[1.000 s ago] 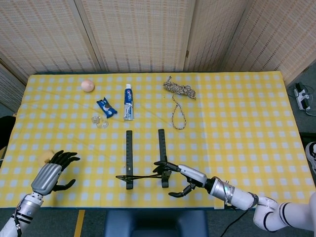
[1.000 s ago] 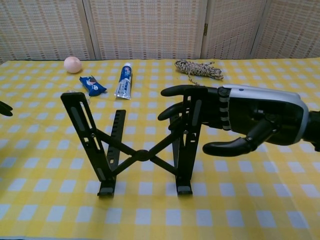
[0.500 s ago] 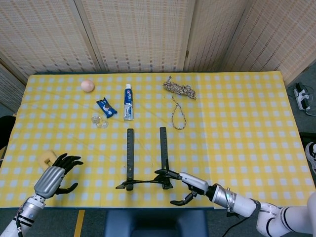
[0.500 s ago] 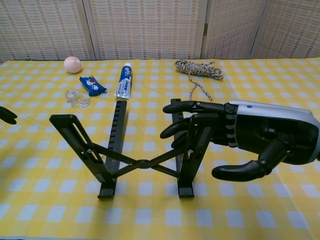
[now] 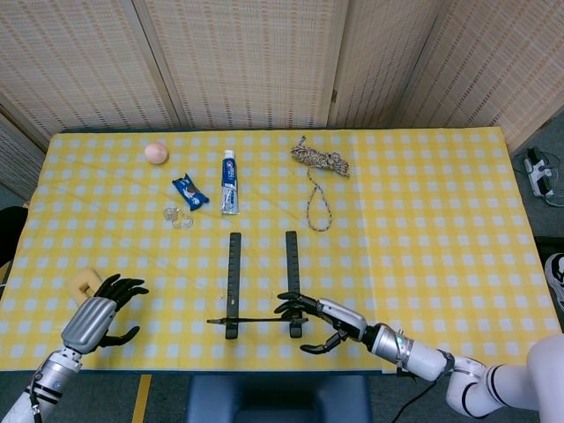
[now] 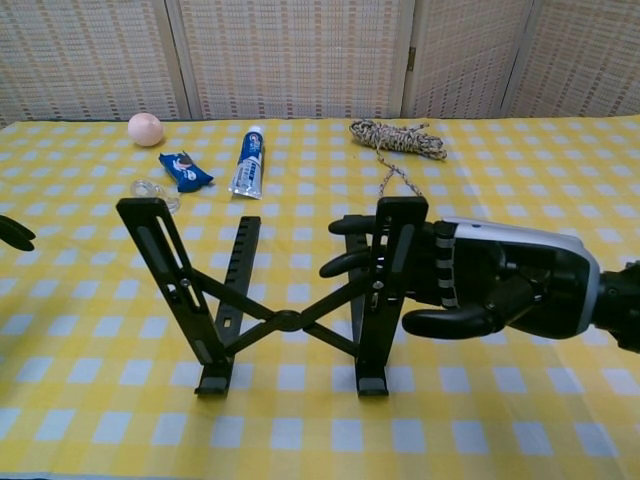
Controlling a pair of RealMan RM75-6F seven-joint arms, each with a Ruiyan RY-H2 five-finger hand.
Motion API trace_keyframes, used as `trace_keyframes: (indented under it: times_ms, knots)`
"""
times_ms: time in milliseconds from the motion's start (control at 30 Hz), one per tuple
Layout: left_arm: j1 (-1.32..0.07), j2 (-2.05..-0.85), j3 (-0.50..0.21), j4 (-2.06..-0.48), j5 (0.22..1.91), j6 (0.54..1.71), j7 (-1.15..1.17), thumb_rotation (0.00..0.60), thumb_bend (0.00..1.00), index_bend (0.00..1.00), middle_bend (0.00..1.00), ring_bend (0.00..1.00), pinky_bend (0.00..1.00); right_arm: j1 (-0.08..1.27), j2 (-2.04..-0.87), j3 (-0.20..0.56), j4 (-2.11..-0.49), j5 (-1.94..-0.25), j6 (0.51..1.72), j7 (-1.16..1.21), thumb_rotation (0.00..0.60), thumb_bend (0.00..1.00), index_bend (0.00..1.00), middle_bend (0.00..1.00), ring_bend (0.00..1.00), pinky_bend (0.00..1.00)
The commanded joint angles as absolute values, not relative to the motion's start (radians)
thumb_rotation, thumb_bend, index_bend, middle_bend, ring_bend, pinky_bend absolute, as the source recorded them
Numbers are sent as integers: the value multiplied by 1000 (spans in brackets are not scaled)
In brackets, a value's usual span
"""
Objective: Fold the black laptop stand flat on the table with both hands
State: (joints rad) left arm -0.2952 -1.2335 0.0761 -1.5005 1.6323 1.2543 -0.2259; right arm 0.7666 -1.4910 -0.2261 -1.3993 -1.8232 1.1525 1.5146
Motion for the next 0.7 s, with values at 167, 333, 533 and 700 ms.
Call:
trace_keyframes:
  times_ms: [167,333,533,700]
  knots:
    - [-299,-1239,77,-1495,1625,1247,-227,600,342,266,188,147,75,774,-1547,-259,-1322,-1803,1142,1717,600,336,100,202,194,14]
    - [-302,-1243,78,-1492,1622,1240,-227,600,342,266,188,147,75,783,-1565,-280,-1297,-1808,1143,1828,600,337,100,202,194,21]
    - [-306,-1249,76,-1484,1617,1235,-231,600,341,266,188,148,75,789,-1575,-297,-1283,-1806,1147,1929,600,336,100,202,195,27]
    - [-312,-1256,78,-1475,1618,1228,-245,600,342,266,188,147,74,788,-1570,-298,-1281,-1803,1158,1926,600,336,100,202,194,30]
